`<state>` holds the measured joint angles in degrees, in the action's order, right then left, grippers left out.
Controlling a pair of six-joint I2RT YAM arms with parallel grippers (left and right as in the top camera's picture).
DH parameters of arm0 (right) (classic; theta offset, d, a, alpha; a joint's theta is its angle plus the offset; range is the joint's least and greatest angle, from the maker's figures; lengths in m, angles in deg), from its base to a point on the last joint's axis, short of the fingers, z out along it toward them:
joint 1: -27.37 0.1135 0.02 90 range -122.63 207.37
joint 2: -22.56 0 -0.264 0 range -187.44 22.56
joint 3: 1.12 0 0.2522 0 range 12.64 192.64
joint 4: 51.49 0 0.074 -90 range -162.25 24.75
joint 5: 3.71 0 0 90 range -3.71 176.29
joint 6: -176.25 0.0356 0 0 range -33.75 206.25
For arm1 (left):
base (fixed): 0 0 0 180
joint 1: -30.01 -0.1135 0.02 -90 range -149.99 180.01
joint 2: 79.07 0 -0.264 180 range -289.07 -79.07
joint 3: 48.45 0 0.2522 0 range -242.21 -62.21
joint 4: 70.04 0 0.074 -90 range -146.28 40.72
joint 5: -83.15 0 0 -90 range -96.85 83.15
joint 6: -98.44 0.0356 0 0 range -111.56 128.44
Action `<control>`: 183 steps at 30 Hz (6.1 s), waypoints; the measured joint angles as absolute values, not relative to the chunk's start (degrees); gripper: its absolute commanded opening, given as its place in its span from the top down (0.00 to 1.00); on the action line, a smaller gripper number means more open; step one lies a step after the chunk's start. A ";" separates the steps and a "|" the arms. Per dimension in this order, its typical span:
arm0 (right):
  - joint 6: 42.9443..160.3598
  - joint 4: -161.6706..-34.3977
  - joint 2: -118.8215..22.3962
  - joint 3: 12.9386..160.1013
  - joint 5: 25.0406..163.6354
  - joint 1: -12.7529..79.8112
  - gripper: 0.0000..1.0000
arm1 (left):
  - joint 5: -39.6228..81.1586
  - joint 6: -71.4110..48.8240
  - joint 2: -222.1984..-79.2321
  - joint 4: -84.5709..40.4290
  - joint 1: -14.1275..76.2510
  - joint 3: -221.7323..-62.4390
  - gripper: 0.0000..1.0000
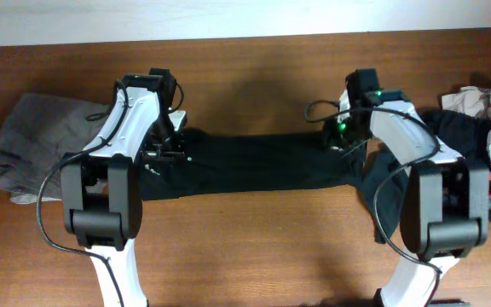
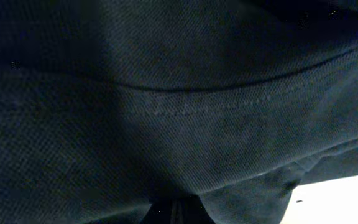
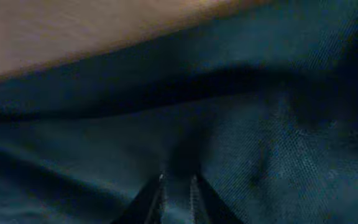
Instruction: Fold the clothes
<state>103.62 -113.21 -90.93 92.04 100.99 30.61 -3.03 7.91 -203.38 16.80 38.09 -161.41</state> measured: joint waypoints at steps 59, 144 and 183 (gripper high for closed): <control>98.48 -117.72 -91.52 85.46 100.69 6.92 0.96 | -2.53 8.00 -201.00 29.00 38.09 -188.29 0.98; 78.33 -130.74 -98.30 95.45 125.50 8.80 0.96 | -2.55 9.26 -180.30 30.07 38.09 -193.21 0.68; 83.88 -136.14 -86.60 116.80 111.81 48.49 0.96 | -5.53 9.26 -173.37 25.04 38.09 -193.17 0.64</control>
<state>83.88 -136.14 -86.60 116.80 111.81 48.49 -5.53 9.26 -173.37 25.04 38.09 -193.17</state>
